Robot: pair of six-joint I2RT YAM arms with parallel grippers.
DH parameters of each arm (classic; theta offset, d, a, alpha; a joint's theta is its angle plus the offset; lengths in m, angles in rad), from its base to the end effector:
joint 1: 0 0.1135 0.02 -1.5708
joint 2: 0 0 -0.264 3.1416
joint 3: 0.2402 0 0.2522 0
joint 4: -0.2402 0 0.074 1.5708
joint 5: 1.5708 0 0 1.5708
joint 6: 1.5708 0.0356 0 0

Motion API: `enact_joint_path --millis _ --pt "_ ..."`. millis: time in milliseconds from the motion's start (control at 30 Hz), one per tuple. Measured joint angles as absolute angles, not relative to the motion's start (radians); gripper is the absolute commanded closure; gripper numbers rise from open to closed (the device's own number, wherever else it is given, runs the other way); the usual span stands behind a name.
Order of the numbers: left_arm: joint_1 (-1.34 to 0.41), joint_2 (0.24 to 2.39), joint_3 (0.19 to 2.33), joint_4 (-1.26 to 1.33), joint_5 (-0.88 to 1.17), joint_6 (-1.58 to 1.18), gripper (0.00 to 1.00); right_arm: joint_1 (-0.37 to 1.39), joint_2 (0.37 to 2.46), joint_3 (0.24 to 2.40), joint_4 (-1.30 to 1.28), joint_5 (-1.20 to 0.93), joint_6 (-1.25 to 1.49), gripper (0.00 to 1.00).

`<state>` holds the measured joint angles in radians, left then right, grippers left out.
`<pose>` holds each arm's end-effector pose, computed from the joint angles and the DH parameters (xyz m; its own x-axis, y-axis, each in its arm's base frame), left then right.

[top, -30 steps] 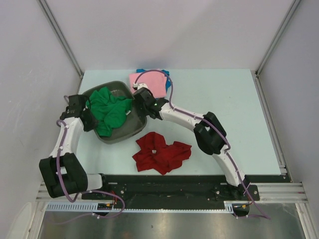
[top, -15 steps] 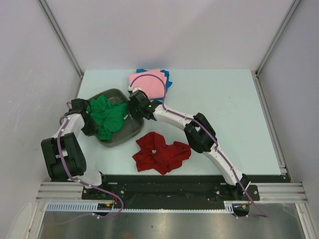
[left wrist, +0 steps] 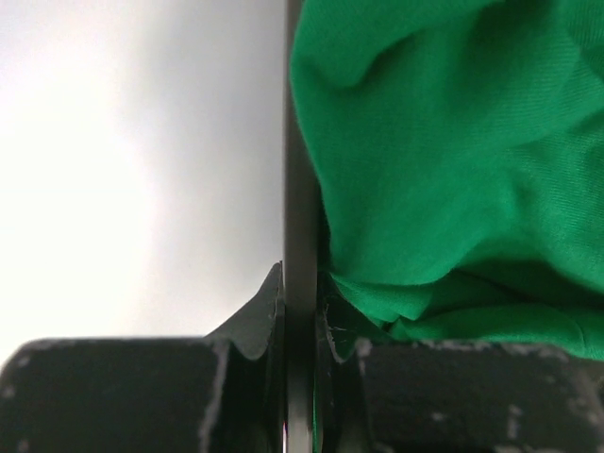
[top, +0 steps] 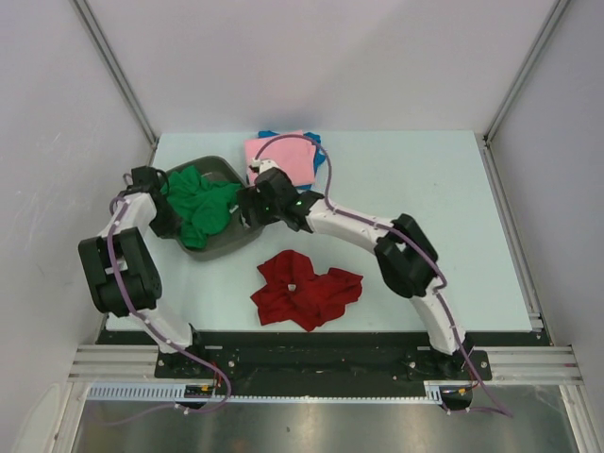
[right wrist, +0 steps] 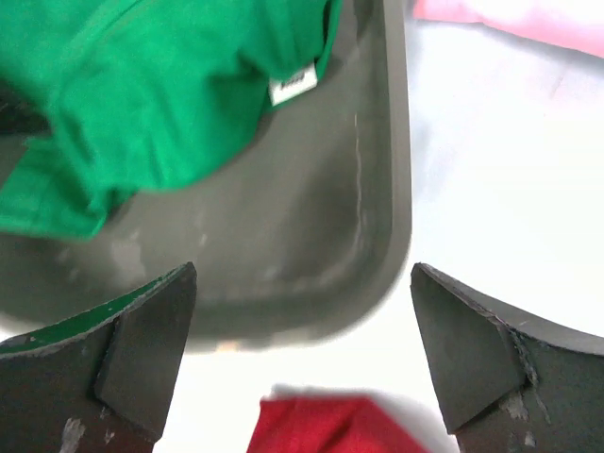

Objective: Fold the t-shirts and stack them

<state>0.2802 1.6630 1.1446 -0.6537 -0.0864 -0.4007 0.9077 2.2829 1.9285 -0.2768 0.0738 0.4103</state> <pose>0.3156 0.0940 0.2062 -0.6955 -0.6045 -0.3885 -0.6288 0.7736 -0.0782 0.3292 0.4172 0.2200 -0.6320 -0.1629 -0.7577 -0.5422 0.7915 0.2821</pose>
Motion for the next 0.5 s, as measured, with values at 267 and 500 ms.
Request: enact_joint_path --millis 267,500 --pt "0.292 1.770 1.266 -0.667 -0.151 -0.404 0.48 0.912 1.859 1.568 -0.138 0.090 0.388 0.00" --pt "0.307 1.785 1.270 -0.696 -0.179 -0.402 0.04 0.958 1.765 1.419 -0.084 0.124 0.384 0.00"
